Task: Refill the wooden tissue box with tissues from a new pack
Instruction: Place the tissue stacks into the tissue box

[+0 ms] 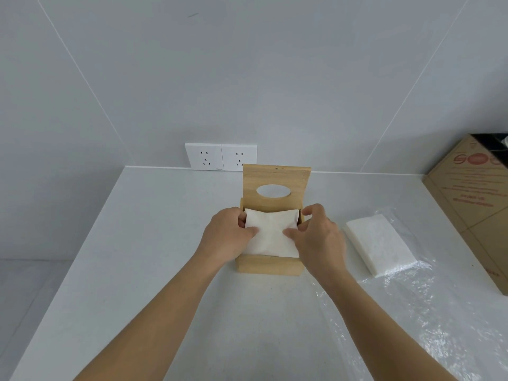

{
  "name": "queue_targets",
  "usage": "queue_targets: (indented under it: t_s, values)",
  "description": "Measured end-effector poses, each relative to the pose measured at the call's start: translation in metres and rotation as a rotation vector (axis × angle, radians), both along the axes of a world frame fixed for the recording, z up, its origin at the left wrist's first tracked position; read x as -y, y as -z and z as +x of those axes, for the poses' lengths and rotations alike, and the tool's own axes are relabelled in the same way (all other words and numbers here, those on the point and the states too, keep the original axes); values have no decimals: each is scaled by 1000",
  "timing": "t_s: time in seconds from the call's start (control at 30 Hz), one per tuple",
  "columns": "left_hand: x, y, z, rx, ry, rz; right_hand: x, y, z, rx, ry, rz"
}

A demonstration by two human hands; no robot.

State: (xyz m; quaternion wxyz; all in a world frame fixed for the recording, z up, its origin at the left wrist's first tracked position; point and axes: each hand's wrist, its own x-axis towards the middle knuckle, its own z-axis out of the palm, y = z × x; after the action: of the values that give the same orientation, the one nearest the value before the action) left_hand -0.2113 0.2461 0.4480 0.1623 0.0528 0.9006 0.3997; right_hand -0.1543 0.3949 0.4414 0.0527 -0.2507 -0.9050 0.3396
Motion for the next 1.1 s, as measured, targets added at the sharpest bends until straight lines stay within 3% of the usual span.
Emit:
queue_targets:
  t_s: [0.2, 0.5, 0.67, 0.8, 0.97, 1.03, 1.1]
  values:
    - [-1, 6, 1, -173, -24, -152, 0, 2, -1, -38, 79, -115]
    - [-6, 11, 6, -342, 69, -223, 12, 18, -10, 89, -171, 515]
    - [-9, 18, 7, -489, 205, -317, 17, 12, -11, 26, -262, 664]
    - [-9, 24, 7, -550, 265, -359, 17, 13, -1, 12, -276, 670]
    - [-8, 27, 4, -628, 340, -404, 3, 0, 2, -202, -357, 832]
    - [-8, 28, 2, -640, 408, -430, -5, -4, -3, -157, -516, 855]
    - [-8, 28, 0, -634, 476, -475, -11, -6, -9, 40, -689, 863]
